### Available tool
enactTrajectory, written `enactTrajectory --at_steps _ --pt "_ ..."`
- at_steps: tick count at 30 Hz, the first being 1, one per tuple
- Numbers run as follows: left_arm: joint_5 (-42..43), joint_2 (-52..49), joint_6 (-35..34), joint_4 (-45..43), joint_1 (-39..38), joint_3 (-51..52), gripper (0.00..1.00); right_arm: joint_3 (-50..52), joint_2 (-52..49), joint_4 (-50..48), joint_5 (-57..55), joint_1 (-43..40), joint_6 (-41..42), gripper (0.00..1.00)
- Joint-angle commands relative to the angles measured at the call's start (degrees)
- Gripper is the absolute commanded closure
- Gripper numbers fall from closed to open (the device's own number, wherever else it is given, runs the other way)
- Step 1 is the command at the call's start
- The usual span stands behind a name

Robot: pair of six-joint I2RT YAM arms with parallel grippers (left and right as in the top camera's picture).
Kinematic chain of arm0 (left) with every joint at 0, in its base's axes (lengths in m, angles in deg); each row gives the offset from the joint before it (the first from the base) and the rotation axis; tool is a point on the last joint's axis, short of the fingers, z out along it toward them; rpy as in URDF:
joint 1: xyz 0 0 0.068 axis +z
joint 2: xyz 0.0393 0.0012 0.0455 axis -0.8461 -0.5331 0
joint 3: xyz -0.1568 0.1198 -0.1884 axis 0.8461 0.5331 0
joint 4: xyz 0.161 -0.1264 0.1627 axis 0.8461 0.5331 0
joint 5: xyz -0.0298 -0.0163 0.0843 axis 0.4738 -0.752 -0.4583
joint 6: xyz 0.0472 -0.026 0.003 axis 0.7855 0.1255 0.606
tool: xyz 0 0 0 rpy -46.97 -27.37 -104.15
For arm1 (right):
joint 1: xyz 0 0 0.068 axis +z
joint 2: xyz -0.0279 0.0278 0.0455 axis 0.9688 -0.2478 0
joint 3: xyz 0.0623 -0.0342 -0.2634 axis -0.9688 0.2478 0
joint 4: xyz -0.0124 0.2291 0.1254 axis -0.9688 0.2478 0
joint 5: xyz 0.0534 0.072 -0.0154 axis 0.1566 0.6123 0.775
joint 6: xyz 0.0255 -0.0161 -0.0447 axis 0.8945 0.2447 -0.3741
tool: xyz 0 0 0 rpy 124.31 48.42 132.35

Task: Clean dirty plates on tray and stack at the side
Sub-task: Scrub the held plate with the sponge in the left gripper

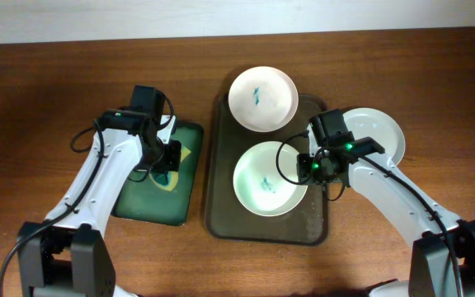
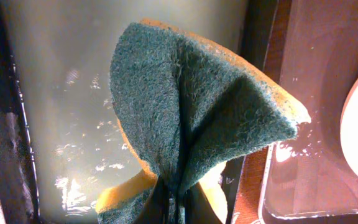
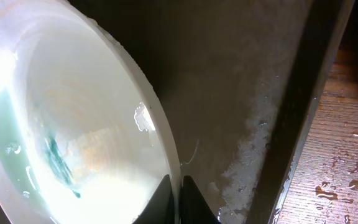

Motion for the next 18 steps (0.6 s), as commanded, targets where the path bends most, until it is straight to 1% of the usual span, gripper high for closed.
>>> enactTrajectory --at_steps 1,3,4,5,6,7,9,11,12,15,16,17,18 --pt "3.8 1.0 0.3 0.7 -0.3 -0.9 1.0 -0.3 0.1 0.0 -0.3 -0.2 0.5 0.94" --pt "14.5 1.0 0.3 -0.8 -2.0 -1.9 1.0 -0.3 0.1 0.0 -0.3 -0.2 0.5 0.94" --pt "19.6 0.9 -0.3 -4.2 -5.1 -1.6 1.0 -0.3 0.1 0.0 -0.3 -0.2 0.5 0.94" --pt "19.8 0.5 -2.5 -6.9 -7.9 -1.4 1.0 -0.3 0.1 0.0 -0.3 -0.2 0.6 0.95" --pt "19.8 -0.7 -5.2 -10.8 -11.4 -0.9 1.0 -0.3 0.1 1.0 -3.2 -0.2 6.3 0.95" --pt "19.8 -1.8 -7.7 -13.4 -13.8 -0.5 1.0 -0.3 -0.2 1.4 -4.1 -0.2 8.7 0.95" --pt "19.8 -7.7 -13.4 -18.4 -20.2 -0.5 1.0 -0.3 -3.1 1.3 -3.5 -0.2 8.4 0.96" --pt "19.9 -15.5 -18.8 -22.7 -25.0 -0.5 1.0 -0.3 -6.1 1.2 -2.5 -0.2 8.3 0.96" --pt "20.0 -18.3 -20.3 -24.9 -26.4 -0.5 1.0 -0.3 -6.4 0.7 -1.6 -0.2 7.7 0.96" --pt "26.0 -25.2 -20.3 -31.9 -30.5 -0.5 1.0 -0.3 -6.4 -0.2 -1.0 -0.2 7.5 0.96" --pt "28.3 -26.3 -20.3 -32.8 -30.4 -0.5 1.0 -0.3 -6.4 -0.2 -1.1 -0.2 7.5 0.96" --pt "30.4 -26.3 -17.8 -34.2 -29.7 -0.6 1.0 -0.3 -6.4 -0.2 -1.1 -0.2 7.5 0.96" --pt "29.5 -26.3 -17.6 -32.9 -28.6 -1.1 1.0 -0.3 -6.4 -0.2 -1.1 -0.2 7.5 0.96"
